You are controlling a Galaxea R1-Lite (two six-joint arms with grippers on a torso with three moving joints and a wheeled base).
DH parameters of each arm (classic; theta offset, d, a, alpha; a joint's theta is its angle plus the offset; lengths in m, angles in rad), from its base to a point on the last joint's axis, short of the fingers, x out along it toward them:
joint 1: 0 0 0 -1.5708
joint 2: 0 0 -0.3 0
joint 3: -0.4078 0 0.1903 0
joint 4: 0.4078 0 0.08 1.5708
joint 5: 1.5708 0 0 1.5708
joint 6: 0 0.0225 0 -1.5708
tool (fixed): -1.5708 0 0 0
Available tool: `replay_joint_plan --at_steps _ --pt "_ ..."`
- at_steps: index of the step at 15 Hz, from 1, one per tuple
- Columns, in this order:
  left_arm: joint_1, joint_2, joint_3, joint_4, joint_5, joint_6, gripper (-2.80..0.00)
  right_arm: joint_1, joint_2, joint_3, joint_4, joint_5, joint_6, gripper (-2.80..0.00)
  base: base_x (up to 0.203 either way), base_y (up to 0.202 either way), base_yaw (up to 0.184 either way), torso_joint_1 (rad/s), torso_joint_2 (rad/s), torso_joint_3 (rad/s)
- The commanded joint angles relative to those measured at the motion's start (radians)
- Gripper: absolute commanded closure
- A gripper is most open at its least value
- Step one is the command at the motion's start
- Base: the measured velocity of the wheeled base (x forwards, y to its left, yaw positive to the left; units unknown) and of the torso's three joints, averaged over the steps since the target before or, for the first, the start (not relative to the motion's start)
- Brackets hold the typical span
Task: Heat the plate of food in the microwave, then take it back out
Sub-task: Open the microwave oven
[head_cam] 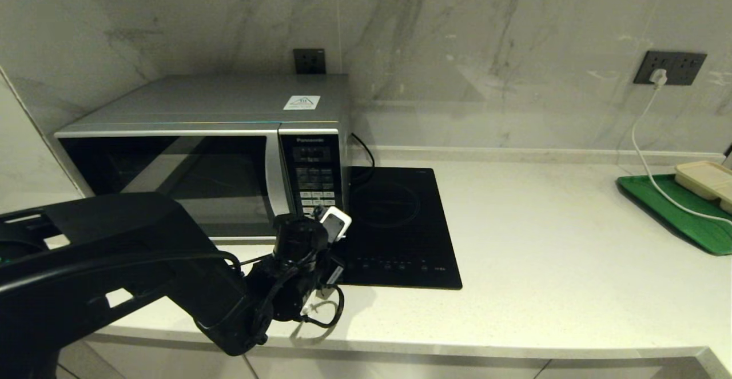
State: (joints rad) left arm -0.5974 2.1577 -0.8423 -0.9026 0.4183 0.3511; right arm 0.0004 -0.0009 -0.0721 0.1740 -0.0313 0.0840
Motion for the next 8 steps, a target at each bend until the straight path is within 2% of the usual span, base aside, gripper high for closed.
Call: replay_joint_plan --at_steps 1,8 --pt "-0.001 0.005 -0.001 -0.007 0.005 0.002 0.00 0.001 0.001 0.000 0.001 -0.001 0.000 0.00 0.000 0.000 0.000 0.000 0.00 0.000" --pt "-0.001 0.001 0.006 -0.007 0.007 0.000 0.00 0.000 0.001 0.000 0.001 0.001 0.000 0.00 0.000 0.000 0.000 0.000 0.00 0.000"
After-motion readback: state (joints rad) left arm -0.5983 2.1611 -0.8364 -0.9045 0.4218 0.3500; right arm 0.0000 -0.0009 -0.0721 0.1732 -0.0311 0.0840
